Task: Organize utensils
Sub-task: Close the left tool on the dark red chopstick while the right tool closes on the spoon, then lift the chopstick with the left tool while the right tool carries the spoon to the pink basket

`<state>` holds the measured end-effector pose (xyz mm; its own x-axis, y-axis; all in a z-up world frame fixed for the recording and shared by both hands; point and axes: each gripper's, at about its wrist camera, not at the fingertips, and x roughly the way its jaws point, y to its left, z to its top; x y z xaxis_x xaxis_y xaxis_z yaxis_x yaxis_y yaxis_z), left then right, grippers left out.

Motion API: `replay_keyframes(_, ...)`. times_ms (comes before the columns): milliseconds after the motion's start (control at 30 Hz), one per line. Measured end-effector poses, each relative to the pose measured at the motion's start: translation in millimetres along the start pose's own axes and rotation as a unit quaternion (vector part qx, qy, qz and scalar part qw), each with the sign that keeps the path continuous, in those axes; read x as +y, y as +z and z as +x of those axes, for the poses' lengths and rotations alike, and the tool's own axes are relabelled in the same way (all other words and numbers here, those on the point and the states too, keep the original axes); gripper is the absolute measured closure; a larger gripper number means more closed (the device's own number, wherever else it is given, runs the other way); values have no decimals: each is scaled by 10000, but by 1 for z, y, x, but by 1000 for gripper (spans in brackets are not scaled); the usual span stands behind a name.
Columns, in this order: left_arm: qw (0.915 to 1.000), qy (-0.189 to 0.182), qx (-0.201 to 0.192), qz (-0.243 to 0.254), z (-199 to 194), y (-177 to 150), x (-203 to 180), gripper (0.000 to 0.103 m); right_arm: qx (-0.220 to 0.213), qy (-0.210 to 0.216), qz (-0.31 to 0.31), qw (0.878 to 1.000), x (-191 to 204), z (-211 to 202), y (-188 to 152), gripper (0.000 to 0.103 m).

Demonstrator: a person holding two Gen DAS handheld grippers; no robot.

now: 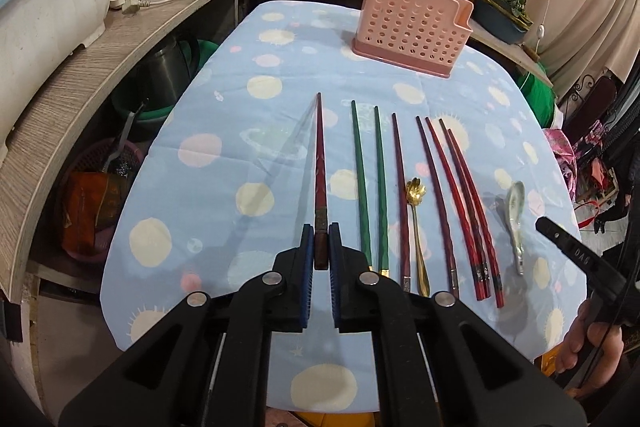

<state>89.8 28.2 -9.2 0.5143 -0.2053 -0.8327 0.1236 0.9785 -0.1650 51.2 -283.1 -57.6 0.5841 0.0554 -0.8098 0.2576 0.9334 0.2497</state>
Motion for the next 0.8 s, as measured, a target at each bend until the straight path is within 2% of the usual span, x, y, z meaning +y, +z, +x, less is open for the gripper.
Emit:
replay_keyframes(33,10000,1,32,2,2,-1,0,96,61,18,4,10000,-1,2,-3,102)
replay_keyframes(167,9998,21,176,8,9,-7,0,96,193,74,119,9997,-5,6,-16,85)
replay_keyframes(367,9997,33,251,20,13,-11,-1,96,393,251,278,9985,-7,15,-25,85)
replay_keyframes(600,9995,55,316,30,16,-15,-2,96,372,116,26,9992,3,13,-32,84)
replay_keyframes(667,9994,49,344,33,18,-16,-2,96,379,65,-22,9993,3,13,-32,90)
replay_keyframes(800,9994,5,351,19,17,-16,-2,96,369,59,-68,9993,3,10,-32,95)
